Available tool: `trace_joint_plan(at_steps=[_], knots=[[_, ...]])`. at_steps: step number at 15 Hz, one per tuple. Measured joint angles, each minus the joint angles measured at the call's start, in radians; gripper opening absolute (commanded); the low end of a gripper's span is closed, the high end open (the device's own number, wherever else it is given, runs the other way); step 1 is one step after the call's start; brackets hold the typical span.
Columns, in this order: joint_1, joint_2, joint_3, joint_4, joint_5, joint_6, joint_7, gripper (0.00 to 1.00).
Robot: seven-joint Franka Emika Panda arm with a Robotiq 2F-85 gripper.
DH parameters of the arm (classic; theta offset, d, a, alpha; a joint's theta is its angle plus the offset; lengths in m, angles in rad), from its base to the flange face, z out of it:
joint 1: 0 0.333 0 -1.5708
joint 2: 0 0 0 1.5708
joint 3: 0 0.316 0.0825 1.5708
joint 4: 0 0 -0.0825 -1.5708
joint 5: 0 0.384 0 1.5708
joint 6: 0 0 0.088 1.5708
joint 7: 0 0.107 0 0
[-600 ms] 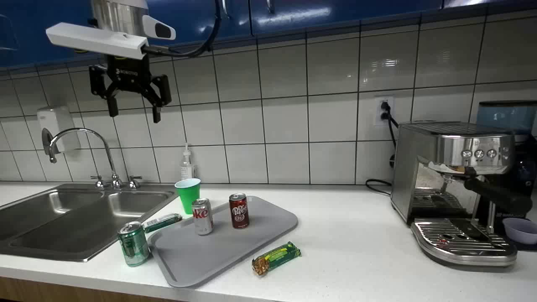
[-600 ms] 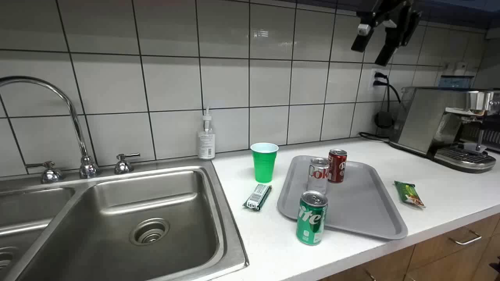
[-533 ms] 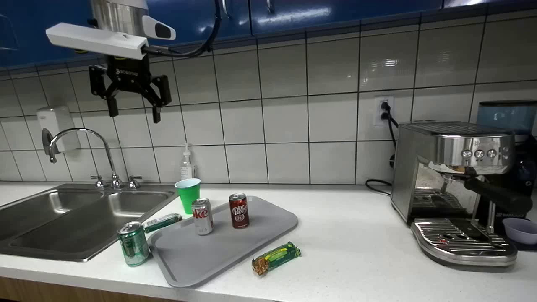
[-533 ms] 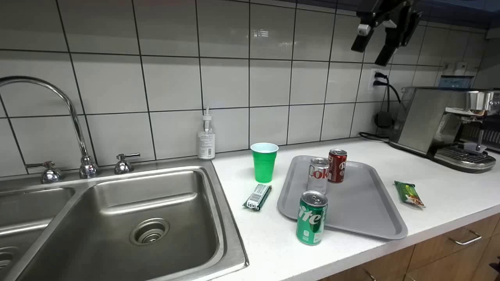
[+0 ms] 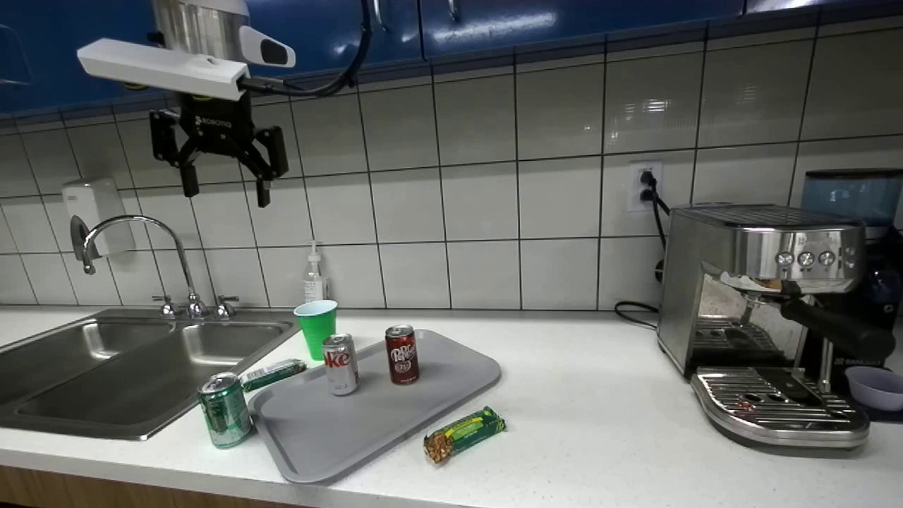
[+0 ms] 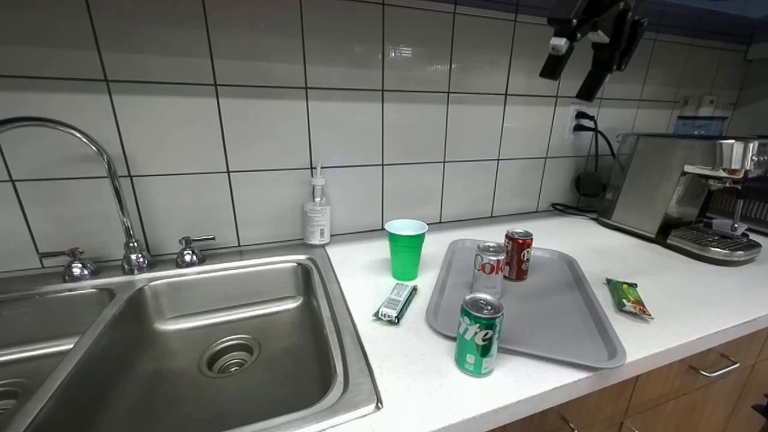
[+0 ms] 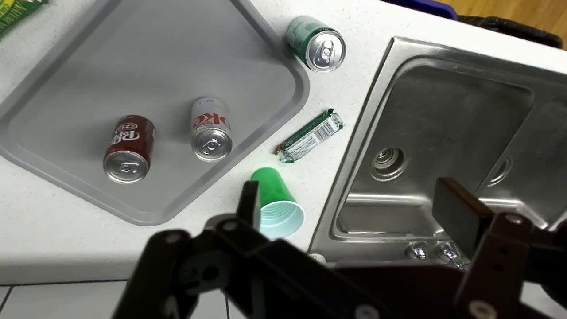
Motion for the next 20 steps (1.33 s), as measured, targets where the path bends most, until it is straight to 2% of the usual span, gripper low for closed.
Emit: trace_joint_plan(at_steps=[6, 20], knots=[[-0.003, 0.013, -0.001, -0.022, 0.0, 0.025, -0.001, 1.0], [-0.024, 0.124, -0.042, -0.131, -0.001, 0.313, -0.046, 1.0]])
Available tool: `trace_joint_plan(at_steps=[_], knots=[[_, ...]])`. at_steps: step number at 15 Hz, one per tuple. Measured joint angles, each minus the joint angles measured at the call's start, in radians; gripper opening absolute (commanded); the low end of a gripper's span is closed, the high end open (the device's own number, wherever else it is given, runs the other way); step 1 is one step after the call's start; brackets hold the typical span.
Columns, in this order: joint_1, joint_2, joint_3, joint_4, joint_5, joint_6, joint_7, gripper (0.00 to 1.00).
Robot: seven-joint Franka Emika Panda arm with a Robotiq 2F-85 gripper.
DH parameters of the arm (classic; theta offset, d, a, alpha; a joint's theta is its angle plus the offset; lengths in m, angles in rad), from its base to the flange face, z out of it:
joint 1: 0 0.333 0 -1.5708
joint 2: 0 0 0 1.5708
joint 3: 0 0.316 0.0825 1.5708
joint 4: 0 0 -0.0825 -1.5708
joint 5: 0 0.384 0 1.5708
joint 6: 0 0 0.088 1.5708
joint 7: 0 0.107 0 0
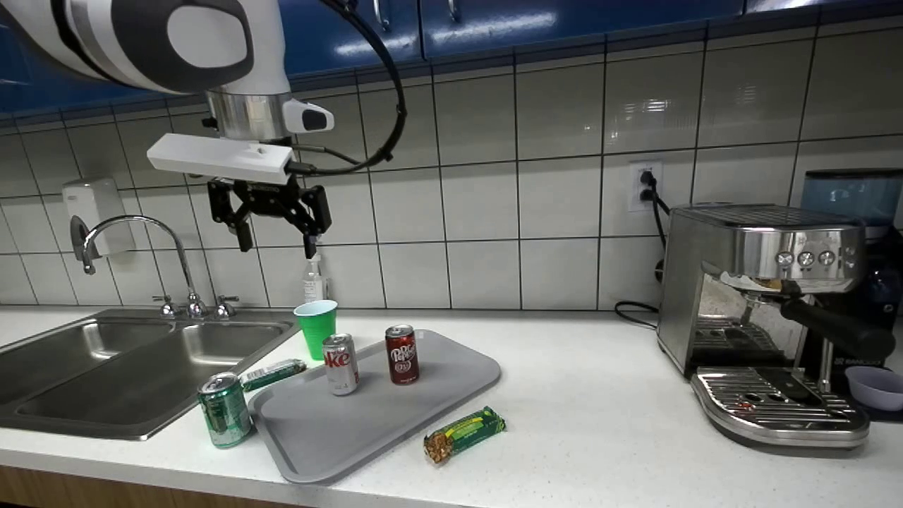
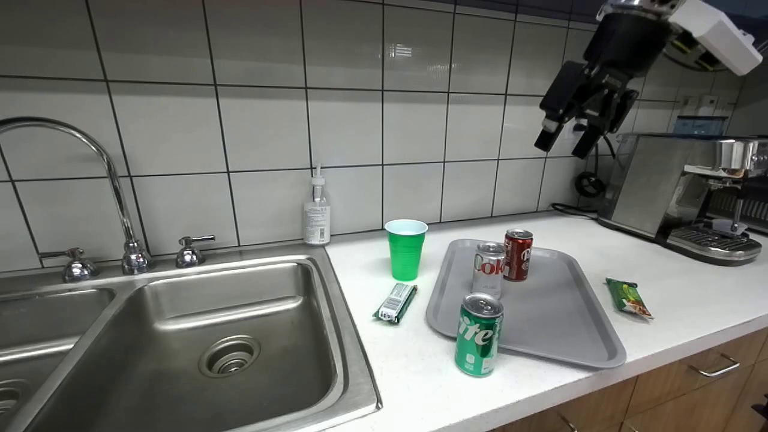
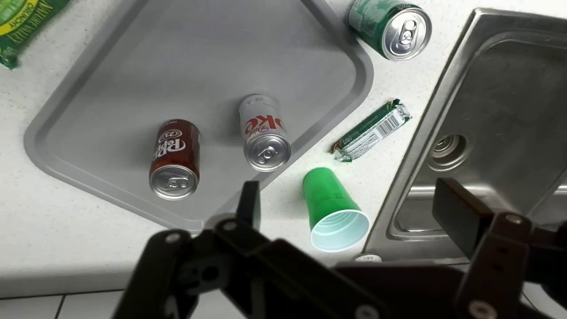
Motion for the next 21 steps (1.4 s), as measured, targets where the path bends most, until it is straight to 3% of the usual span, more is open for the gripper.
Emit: trace_joint_plan(at_steps=[9, 21], knots=[[0.0, 0.156, 0.0, -0.002, 0.0, 0.135, 0.0, 1.0], [0.001, 0.395, 0.04, 0.082, 0.013, 0.181, -0.009, 1.0]])
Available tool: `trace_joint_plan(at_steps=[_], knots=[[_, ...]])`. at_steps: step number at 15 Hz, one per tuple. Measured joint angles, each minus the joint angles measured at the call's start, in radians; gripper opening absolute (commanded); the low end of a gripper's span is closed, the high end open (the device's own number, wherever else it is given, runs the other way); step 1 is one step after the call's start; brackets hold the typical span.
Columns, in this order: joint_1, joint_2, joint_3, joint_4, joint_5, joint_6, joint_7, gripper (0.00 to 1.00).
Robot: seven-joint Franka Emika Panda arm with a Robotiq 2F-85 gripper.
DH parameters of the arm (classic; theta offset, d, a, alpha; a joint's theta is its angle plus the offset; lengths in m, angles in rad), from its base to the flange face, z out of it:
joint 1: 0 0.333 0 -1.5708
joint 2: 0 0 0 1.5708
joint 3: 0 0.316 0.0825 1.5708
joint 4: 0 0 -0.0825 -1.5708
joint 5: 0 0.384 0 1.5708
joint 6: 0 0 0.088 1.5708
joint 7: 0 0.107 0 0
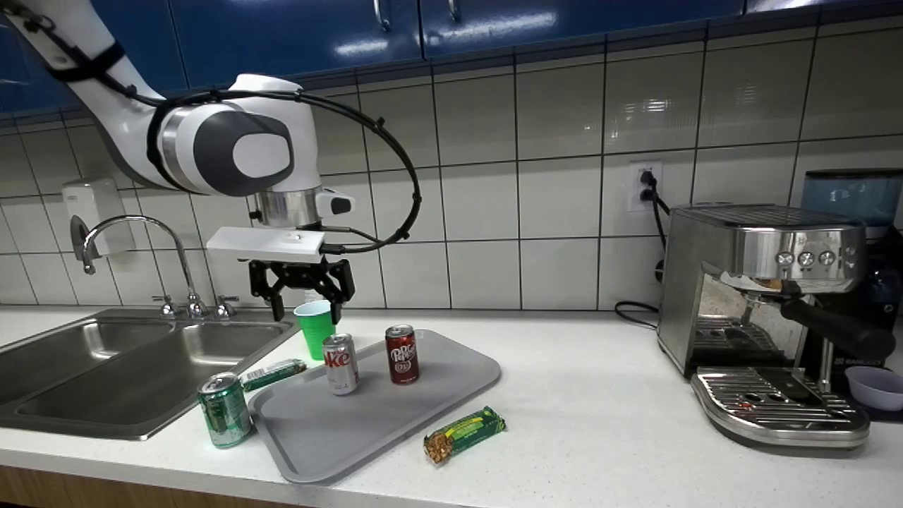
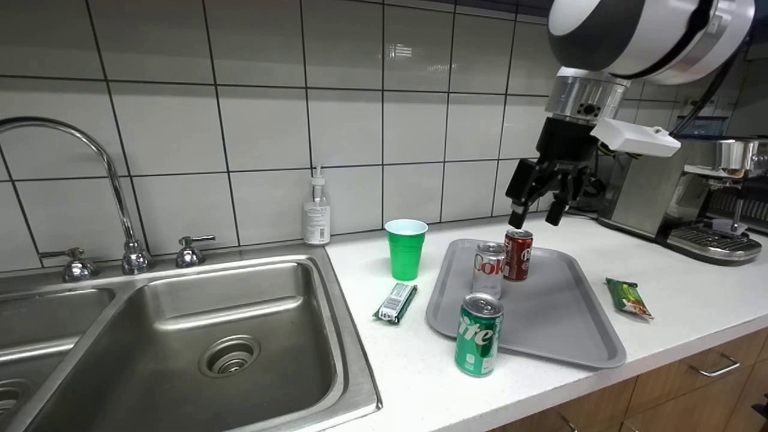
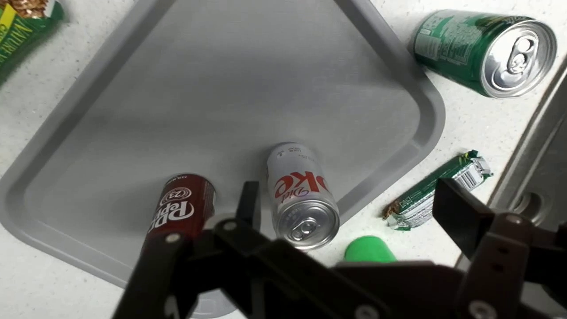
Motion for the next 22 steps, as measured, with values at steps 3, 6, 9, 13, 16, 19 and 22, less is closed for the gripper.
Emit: trace_joint_plan(at_steps=[3, 6, 9, 13, 16, 19, 22], knots=[[-0.008, 0.061, 0.023, 0.032, 0.004, 0.008, 0.0, 1.0], [-0.029, 0.121, 0.048, 0.063, 0.004, 0.022, 0.0, 1.0], [-0.053, 0.178, 0.07, 0.097, 0.002, 0.036, 0.0, 1.0], [-0.082, 0.248, 0.1, 0.147, -0.006, 0.048, 0.0, 1.0], [-0.094, 0.293, 0.115, 0.184, -0.021, 0.055, 0.003, 1.0], [-0.103, 0.331, 0.126, 0.22, -0.044, 0.06, 0.01, 1.0], [-0.106, 0.367, 0.13, 0.253, -0.075, 0.064, 0.027, 1.0]])
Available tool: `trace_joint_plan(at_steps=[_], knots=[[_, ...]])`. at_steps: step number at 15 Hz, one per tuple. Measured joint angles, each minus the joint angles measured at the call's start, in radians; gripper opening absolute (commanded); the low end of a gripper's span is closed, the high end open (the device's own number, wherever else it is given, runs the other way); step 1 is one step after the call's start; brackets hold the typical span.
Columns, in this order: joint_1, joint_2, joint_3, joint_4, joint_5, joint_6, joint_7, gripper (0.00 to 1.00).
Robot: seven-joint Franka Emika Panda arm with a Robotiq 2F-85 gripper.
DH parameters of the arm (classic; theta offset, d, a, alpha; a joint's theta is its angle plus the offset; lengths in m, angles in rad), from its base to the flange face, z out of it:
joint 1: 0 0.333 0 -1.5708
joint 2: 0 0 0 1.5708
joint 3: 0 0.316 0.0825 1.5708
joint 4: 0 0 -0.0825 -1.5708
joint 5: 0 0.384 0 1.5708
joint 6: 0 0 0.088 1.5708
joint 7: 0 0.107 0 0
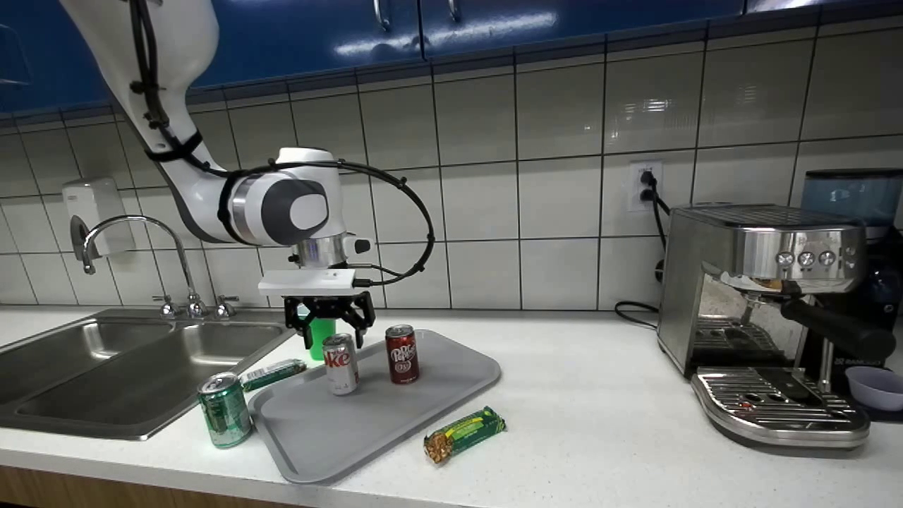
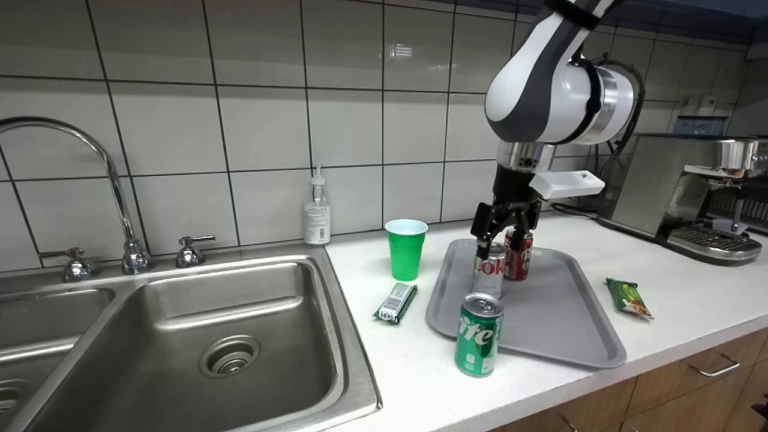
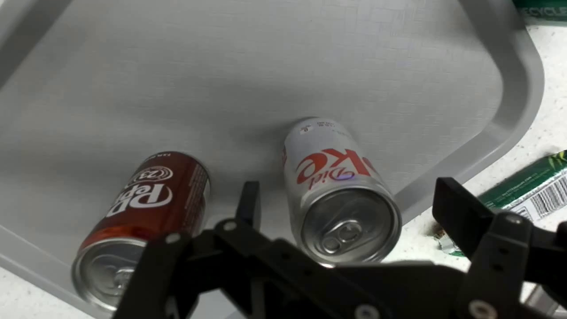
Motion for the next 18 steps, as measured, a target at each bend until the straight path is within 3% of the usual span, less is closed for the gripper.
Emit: trace_joint_plan(at_steps=[6, 7, 8, 12, 18], knots=[[-0.001, 0.057, 0.003, 0.054, -0.047, 0.005, 0.034, 1.0], [-0.001, 0.063, 0.004, 0.06, -0.053, 0.006, 0.039, 0.75], [-0.001, 0.069, 0.005, 0.066, -0.059, 0.006, 0.045, 0.73], [-0.001, 0.084, 0.012, 0.083, -0.069, 0.006, 0.058, 0.4], [-0.001, 0.086, 0.016, 0.09, -0.082, 0.006, 0.074, 0.38]])
